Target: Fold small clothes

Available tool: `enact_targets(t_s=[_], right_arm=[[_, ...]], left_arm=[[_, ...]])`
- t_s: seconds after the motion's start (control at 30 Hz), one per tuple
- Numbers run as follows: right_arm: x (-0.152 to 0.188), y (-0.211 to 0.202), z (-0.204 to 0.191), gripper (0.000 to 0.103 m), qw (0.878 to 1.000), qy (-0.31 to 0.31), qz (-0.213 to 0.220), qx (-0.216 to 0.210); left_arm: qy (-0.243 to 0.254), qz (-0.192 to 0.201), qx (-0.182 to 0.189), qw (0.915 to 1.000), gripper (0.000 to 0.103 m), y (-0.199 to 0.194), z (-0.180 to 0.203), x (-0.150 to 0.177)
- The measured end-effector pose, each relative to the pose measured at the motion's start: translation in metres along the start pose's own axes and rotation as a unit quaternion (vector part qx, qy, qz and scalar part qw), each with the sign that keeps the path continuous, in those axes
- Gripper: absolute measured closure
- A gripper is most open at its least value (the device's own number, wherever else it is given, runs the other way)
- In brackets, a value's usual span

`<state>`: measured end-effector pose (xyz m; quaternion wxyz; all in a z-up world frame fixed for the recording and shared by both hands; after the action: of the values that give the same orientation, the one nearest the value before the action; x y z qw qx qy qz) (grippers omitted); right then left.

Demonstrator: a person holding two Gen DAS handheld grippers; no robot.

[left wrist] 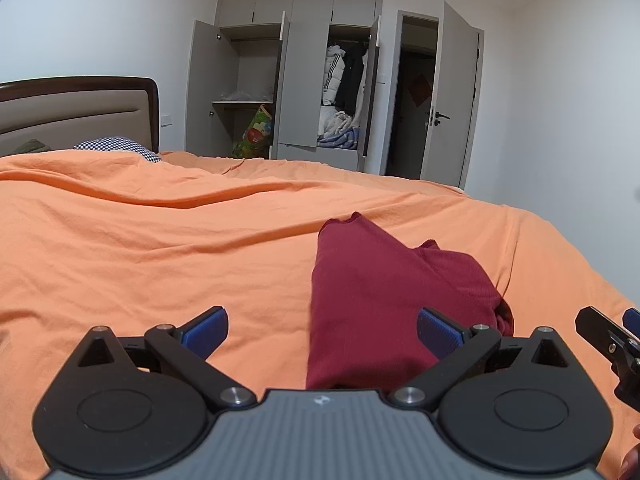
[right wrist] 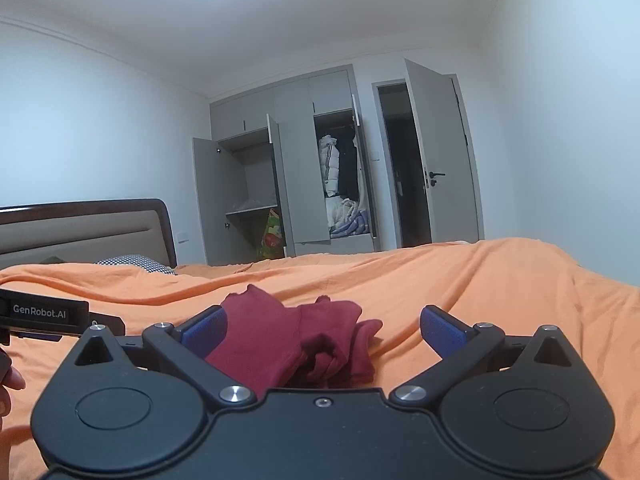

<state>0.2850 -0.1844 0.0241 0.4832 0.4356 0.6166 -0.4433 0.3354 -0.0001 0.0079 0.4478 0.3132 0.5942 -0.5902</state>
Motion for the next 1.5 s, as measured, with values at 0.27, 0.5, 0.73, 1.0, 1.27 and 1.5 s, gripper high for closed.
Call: enact_targets(t_s=[0.27, 0.5, 0.73, 1.0, 1.27, 1.5], right_arm=[[0.021, -0.038, -0.010, 0.000, 1.000, -0.001, 0.010, 0.002], [0.034, -0.065, -0.016, 0.000, 1.000, 0.000, 0.014, 0.009], [0.043, -0.086, -0.019, 0.000, 1.000, -0.002, 0.014, 0.012], [0.055, -0.110, -0.026, 0.000, 1.000, -0.012, 0.003, 0.005], [0.060, -0.132, -0.036, 0.000, 1.000, -0.021, -0.006, 0.002], [0.060, -0.133, -0.039, 0.000, 1.000, -0.028, -0.002, 0.001]], left_arm=[[0.004, 0.010, -0.002, 0.9999, 0.000, -0.030, -0.011, 0.030], [0.016, 0.013, 0.001, 0.9998, 0.000, -0.053, -0.015, 0.055], [0.022, 0.023, 0.010, 0.9994, 0.000, -0.072, -0.018, 0.069], [0.036, 0.035, 0.017, 0.9986, 0.000, -0.100, -0.023, 0.086], [0.035, 0.037, 0.020, 0.9985, 0.000, -0.121, -0.031, 0.099], [0.033, 0.041, 0.016, 0.9985, 0.000, -0.132, -0.038, 0.103]])
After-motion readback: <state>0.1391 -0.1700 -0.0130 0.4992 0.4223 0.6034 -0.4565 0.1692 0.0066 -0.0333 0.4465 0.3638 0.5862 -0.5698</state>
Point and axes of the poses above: each gripper's, at about its wrist camera, not at the fingertips, and y roughly the way its jaws point, z to its right, x to its underside, the point moved 7 cm from there along y, roughly the way its jaws point, and after that the axes turned 1 degree about z, right-handed, at the moved point
